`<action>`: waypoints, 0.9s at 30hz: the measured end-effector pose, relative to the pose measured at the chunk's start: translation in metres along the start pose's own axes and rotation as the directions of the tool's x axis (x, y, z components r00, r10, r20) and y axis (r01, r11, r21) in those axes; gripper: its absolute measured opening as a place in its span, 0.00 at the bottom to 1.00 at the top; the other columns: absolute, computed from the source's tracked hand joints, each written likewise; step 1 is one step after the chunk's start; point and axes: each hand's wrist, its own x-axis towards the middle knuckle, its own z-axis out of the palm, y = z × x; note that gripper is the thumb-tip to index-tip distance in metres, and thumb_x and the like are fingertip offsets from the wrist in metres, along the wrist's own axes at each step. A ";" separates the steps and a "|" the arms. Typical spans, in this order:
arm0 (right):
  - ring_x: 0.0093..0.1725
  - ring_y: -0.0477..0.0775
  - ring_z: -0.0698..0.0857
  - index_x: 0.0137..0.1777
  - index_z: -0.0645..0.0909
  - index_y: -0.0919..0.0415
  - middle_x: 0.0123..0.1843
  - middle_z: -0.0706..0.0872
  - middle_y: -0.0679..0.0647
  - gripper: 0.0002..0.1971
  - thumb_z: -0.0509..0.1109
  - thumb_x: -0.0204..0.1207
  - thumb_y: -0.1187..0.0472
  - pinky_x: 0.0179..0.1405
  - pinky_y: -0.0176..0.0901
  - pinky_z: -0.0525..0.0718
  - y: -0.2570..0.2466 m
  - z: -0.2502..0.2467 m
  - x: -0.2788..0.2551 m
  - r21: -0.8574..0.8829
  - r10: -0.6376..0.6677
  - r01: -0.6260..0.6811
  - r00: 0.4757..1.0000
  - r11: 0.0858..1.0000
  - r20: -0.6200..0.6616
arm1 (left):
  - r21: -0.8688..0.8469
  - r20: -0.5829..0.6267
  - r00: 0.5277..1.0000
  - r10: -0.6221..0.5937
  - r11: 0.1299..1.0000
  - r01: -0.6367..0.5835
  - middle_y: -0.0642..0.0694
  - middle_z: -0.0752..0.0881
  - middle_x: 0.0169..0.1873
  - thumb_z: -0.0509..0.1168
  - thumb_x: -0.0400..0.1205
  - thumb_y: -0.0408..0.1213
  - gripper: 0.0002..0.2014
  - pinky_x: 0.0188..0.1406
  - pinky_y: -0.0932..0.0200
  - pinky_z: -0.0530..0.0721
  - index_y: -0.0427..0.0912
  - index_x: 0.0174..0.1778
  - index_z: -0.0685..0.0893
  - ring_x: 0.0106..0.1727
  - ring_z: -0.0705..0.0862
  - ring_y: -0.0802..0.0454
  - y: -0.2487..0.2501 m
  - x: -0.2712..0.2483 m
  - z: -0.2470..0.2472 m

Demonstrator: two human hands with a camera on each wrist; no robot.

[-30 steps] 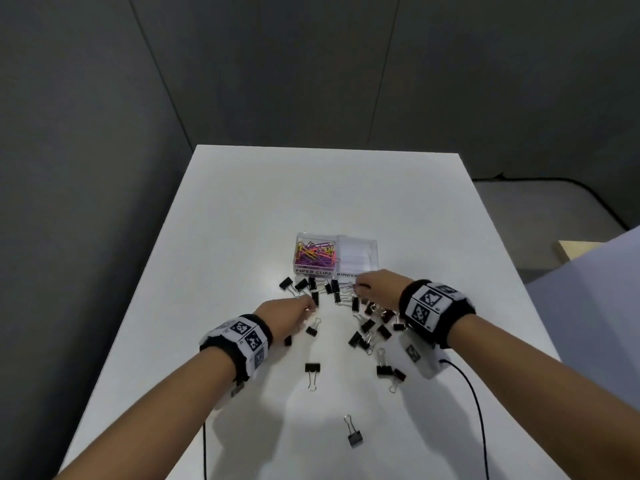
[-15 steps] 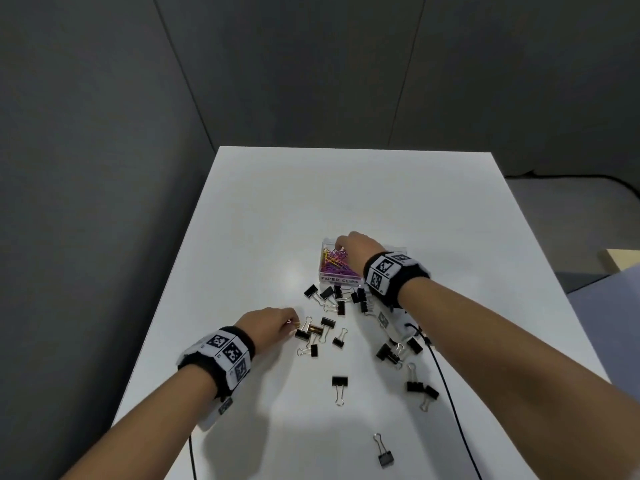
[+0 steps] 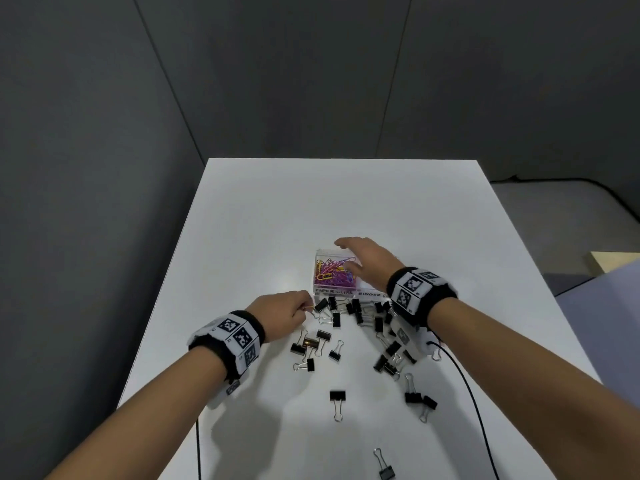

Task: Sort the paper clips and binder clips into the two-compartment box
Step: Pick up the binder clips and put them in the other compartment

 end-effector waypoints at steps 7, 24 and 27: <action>0.62 0.53 0.77 0.68 0.75 0.57 0.63 0.81 0.54 0.15 0.60 0.81 0.64 0.59 0.41 0.74 0.061 0.007 -0.072 -0.018 0.181 -0.186 0.970 0.982 -0.164 | 0.023 -0.141 0.979 0.144 0.990 -0.142 0.41 0.77 0.64 0.50 0.85 0.33 0.18 0.59 0.53 0.74 0.42 0.71 0.69 0.63 0.76 0.44 0.025 0.049 -0.026; 0.69 0.59 0.73 0.75 0.68 0.59 0.73 0.70 0.60 0.21 0.58 0.81 0.65 0.66 0.49 0.78 0.089 0.050 -0.109 -0.077 0.467 -0.463 0.884 0.883 0.028 | 0.209 -0.161 0.946 0.282 0.946 -0.246 0.45 0.78 0.66 0.57 0.82 0.37 0.18 0.62 0.52 0.77 0.44 0.68 0.77 0.62 0.79 0.44 0.030 0.094 -0.021; 0.68 0.58 0.74 0.74 0.69 0.59 0.72 0.72 0.59 0.20 0.59 0.81 0.63 0.65 0.49 0.79 0.081 0.053 -0.105 -0.077 0.427 -0.423 0.902 0.903 0.058 | 0.180 -0.204 0.931 0.303 0.946 -0.269 0.44 0.78 0.67 0.59 0.81 0.37 0.19 0.63 0.53 0.76 0.43 0.69 0.77 0.63 0.79 0.44 0.024 0.087 -0.020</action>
